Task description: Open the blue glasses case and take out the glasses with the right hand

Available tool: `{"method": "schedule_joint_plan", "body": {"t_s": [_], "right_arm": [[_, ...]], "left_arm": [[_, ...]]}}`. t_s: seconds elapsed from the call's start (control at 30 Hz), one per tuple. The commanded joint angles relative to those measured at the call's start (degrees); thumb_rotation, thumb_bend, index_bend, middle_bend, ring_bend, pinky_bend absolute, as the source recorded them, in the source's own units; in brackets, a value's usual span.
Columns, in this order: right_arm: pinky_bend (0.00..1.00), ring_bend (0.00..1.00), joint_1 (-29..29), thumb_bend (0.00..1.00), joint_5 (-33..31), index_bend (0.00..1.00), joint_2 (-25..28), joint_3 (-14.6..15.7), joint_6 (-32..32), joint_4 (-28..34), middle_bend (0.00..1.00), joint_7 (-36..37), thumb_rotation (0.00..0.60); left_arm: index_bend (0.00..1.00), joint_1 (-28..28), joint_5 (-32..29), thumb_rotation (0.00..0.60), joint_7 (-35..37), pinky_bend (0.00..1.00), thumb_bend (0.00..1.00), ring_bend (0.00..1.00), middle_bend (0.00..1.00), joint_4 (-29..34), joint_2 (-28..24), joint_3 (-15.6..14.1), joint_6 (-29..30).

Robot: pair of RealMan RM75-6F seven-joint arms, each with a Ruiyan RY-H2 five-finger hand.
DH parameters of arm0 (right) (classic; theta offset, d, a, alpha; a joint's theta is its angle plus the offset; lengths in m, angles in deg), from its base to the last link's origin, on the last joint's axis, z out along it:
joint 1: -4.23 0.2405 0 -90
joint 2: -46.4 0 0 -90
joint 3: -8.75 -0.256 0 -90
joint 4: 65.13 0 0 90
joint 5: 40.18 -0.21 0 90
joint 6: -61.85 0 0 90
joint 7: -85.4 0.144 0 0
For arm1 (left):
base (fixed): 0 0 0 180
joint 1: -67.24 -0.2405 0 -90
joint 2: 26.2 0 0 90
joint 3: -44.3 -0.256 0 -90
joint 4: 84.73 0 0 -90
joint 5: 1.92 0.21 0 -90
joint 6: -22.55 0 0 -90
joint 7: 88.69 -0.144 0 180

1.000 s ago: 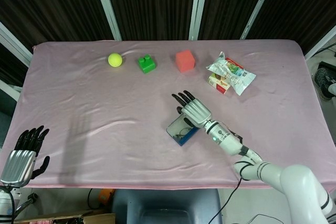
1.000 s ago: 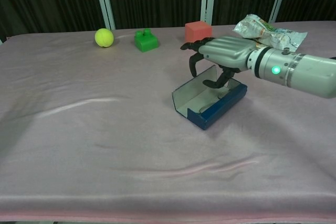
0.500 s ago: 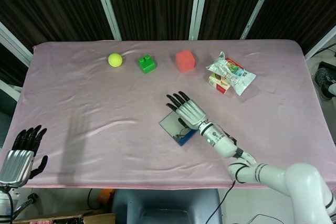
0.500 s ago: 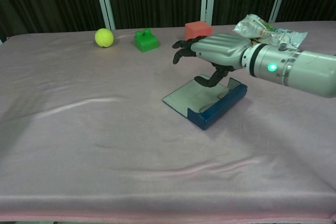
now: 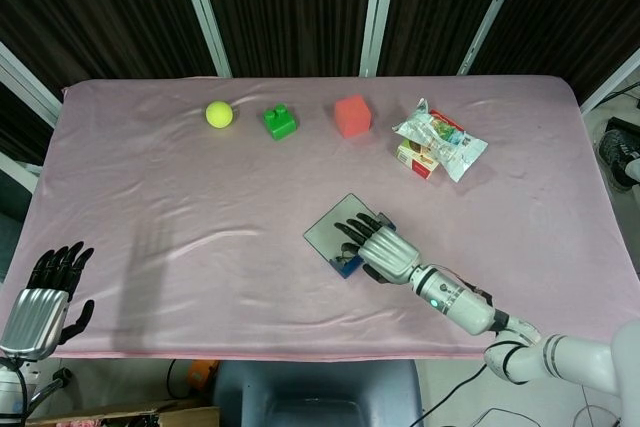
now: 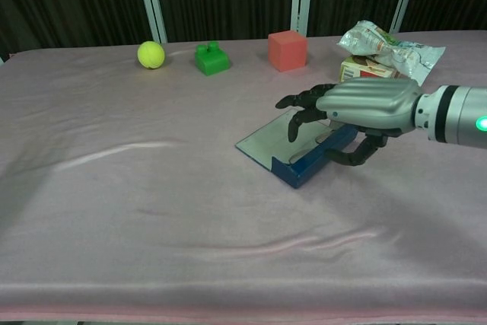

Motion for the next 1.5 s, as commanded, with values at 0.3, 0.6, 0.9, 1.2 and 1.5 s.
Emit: {"method": "schedule_joint_plan", "body": {"t_s": [0.3,0.6,0.9,1.2,1.5], "right_arm": [[0.00,0.00,0.54,0.64,-0.11,0.43,-3.65,0.49,-1.75,-1.00,0.04,-2.99,0.600],[0.00,0.00,-0.33,0.64,2.32,0.43,-1.61,2.30,-0.42,1.87,0.04,-2.68,0.600],[0.00,0.00,-2.81,0.64,8.49,0.44,3.80,7.46,3.47,5.19,0.04,0.74,0.600],[0.00,0.00,-6.02,0.64,13.79,0.44,7.63,12.15,8.55,2.85,0.04,5.90,0.600],[0.00,0.00,-9.53,0.64,15.07,0.45,8.89,14.35,12.12,-4.49,0.04,11.22,0.600]], "left_arm": [[0.00,-0.54,0.11,0.600,0.72,0.04,0.41,0.00,0.00,0.09,-0.17,0.09,1.03],[0.00,-0.47,0.26,0.600,0.33,0.04,0.41,0.00,0.00,0.24,-0.04,-0.03,0.74],[0.00,-0.44,0.23,0.600,0.01,0.04,0.41,0.00,0.00,0.23,0.12,0.01,0.62],[0.00,-0.40,0.50,0.600,-0.61,0.04,0.41,0.00,0.00,0.38,0.26,-0.19,0.46],[0.00,-0.16,0.36,0.600,-1.53,0.04,0.41,0.00,0.00,0.36,0.73,-0.23,-0.18]]}}
